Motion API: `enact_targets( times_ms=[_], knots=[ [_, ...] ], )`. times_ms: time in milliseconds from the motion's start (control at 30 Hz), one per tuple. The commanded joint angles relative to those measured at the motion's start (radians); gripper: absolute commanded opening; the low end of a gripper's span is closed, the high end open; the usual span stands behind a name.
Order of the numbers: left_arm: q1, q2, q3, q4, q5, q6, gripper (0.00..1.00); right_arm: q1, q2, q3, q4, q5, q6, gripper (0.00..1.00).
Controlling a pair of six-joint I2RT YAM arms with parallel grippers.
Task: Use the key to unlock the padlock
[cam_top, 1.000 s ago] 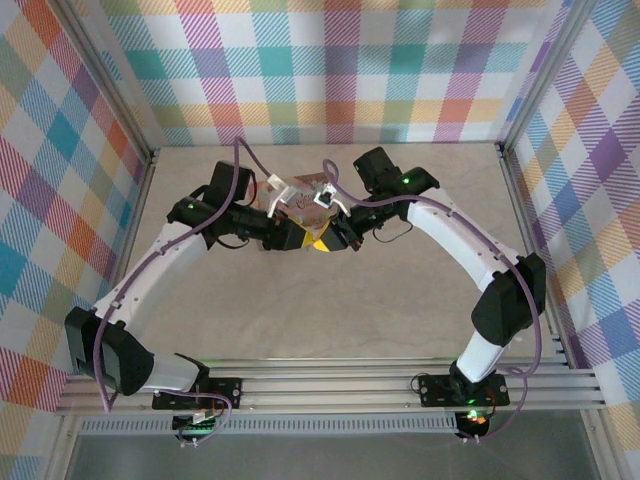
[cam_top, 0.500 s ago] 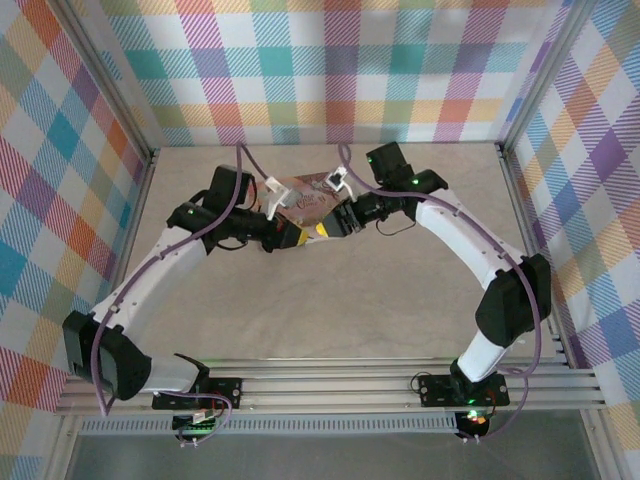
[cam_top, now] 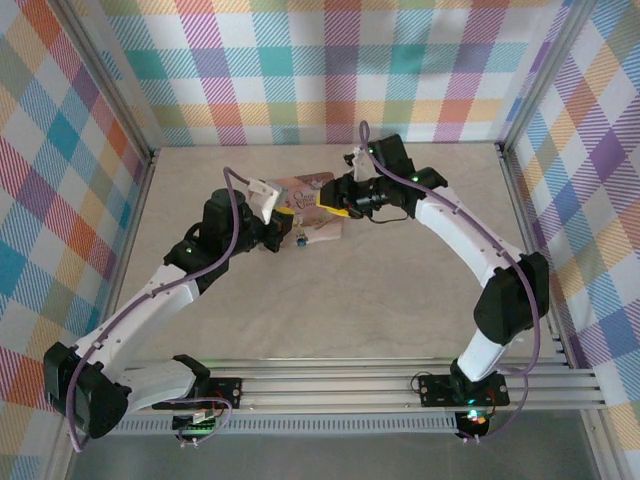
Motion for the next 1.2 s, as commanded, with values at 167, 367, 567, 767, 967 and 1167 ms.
enact_targets(
  times_ms=[167, 367, 567, 767, 967, 1167],
  knots=[
    [-0.047, 0.065, 0.017, 0.179, -0.065, -0.01, 0.0, 0.024, -0.003, 0.006, 0.05, 0.118, 0.425, 0.44],
    [-0.06, 0.087, 0.027, 0.194, -0.065, -0.009, 0.0, 0.025, 0.008, 0.056, 0.073, 0.125, 0.508, 0.45],
    [-0.064, 0.102, 0.04, 0.201, -0.06, -0.001, 0.0, 0.045, 0.039, 0.071, 0.08, 0.088, 0.565, 0.42],
    [-0.067, 0.125, 0.05, 0.222, -0.06, 0.006, 0.0, 0.067, 0.059, 0.067, 0.099, 0.075, 0.608, 0.39],
    [-0.081, 0.148, 0.061, 0.217, -0.063, 0.043, 0.0, 0.07, 0.068, 0.059, 0.13, 0.061, 0.641, 0.37],
    [-0.101, 0.154, 0.066, 0.165, -0.085, 0.123, 0.0, 0.07, 0.092, 0.078, 0.138, 0.042, 0.649, 0.21]
  ],
)
